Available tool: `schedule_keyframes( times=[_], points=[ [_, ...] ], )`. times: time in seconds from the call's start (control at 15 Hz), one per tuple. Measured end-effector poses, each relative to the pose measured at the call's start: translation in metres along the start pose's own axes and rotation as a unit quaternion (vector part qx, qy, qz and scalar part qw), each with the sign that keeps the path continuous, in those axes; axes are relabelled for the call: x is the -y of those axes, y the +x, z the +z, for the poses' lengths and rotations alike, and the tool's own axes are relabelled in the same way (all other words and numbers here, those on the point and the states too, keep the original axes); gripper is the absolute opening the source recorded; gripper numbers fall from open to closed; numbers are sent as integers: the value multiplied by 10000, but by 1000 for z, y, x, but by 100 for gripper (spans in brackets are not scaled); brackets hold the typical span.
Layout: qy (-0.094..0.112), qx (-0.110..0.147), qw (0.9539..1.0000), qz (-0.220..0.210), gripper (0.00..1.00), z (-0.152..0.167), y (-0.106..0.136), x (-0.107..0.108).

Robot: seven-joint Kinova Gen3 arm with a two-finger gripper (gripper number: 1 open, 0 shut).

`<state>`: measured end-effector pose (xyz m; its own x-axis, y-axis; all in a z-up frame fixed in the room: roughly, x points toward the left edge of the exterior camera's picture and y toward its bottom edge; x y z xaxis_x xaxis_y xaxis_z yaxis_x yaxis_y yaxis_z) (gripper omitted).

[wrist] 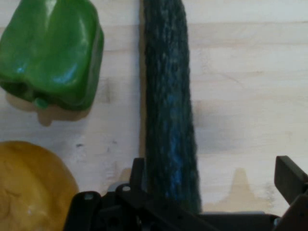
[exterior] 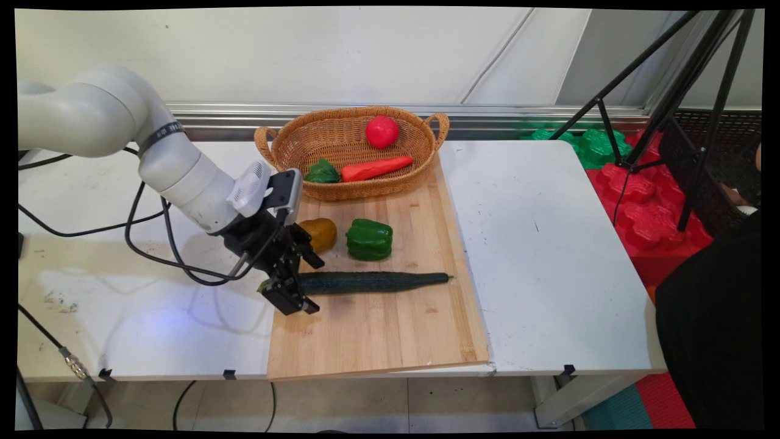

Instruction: Pick up the cucumber from the cutting board, then place the picked object in the vegetable basket

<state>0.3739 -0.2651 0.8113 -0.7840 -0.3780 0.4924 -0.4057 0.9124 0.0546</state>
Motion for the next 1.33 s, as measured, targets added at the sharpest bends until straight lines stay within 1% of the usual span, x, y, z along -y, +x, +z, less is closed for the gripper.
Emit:
schedule_keyframes(
  times=[0.27, 0.6, 0.67, 1.0, 1.33],
  points=[
    [132, 76, 9998, 88, 100, 8, 1, 3],
    [157, 138, 9996, 182, 100, 14, 0, 5],
    [156, 138, 9996, 204, 0, 15, 0, 5],
    [163, 119, 9993, 308, 0, 16, 0, 6],
    [198, 42, 9992, 343, 0, 8, 0, 6]
  ],
)
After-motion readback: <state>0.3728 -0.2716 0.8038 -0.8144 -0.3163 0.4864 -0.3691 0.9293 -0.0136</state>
